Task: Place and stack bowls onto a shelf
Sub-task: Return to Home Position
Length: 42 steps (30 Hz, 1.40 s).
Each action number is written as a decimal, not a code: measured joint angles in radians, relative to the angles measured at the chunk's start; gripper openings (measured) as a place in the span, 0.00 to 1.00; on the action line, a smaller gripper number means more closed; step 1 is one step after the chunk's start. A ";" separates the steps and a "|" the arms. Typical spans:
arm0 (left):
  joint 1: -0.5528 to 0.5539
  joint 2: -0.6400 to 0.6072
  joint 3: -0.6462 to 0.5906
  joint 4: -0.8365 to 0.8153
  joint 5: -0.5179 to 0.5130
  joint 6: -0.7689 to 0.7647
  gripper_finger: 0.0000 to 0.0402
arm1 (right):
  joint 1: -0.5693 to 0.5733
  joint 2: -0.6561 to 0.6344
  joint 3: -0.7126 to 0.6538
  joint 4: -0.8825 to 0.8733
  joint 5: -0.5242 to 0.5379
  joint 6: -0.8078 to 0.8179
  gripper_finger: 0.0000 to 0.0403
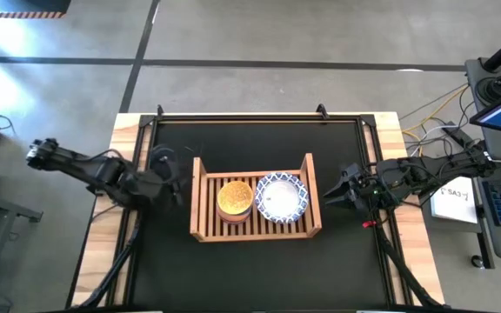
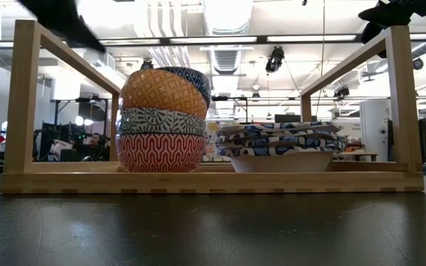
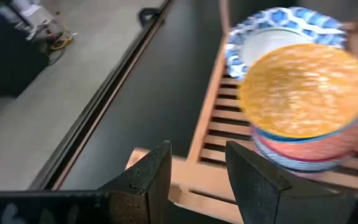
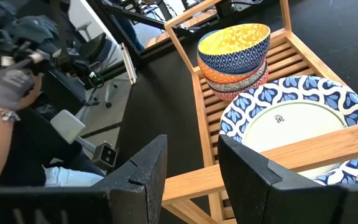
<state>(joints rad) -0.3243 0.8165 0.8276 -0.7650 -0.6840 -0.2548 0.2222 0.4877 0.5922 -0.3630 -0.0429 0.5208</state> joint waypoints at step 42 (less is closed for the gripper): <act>0.112 -0.813 -0.817 1.052 0.061 0.434 0.34 | 0.000 0.000 0.000 0.000 0.000 0.000 0.33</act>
<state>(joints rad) -0.2123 0.0038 0.0109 0.2873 -0.6233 0.1790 0.2222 0.4877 0.5922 -0.3626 -0.0429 0.5205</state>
